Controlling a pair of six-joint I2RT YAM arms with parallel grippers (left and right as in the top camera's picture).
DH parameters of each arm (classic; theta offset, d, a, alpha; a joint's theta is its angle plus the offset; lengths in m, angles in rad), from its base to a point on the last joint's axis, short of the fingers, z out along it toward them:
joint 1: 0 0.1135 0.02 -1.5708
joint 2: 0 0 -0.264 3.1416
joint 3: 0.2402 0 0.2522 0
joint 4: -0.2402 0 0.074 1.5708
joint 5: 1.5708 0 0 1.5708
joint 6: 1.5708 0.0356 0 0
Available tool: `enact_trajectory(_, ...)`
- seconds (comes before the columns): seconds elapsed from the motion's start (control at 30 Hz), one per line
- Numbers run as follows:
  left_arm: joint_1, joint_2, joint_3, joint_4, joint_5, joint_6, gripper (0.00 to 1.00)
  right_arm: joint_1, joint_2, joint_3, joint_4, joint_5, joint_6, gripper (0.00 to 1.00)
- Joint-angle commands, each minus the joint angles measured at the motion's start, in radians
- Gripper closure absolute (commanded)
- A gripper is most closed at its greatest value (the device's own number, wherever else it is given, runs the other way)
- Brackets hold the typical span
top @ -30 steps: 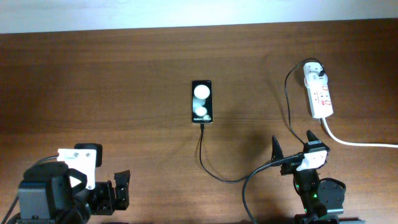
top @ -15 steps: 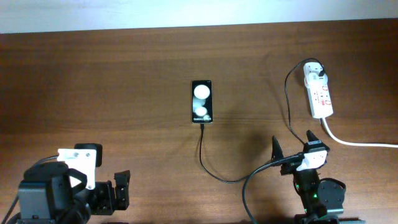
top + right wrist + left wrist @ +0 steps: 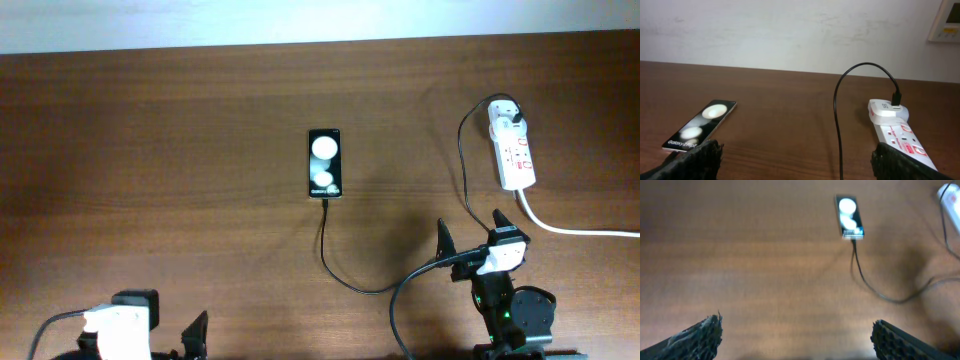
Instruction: Plug charger to phone and switch on socket
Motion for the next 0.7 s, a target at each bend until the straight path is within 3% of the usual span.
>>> enact_trajectory(0.0,0.002,-0.117,-0.137,0.116,0.037,-0.010,0.01,-0.007,-0.011,-0.008,0.002,-0.006,-0.006,0.01)
enact_trajectory(0.1,0.003,-0.286,-0.422,0.373,0.045,-0.010,0.01,-0.007,-0.011,-0.008,0.002,-0.006,-0.006,0.01)
enact_trajectory(0.3,0.003,-0.451,-0.791,0.653,0.117,-0.010,0.01,-0.007,-0.011,-0.008,0.002,-0.006,-0.006,0.01)
enact_trajectory(0.67,0.003,-0.451,-1.129,1.176,0.146,-0.010,0.01,-0.007,-0.011,-0.008,0.002,-0.006,-0.006,0.01)
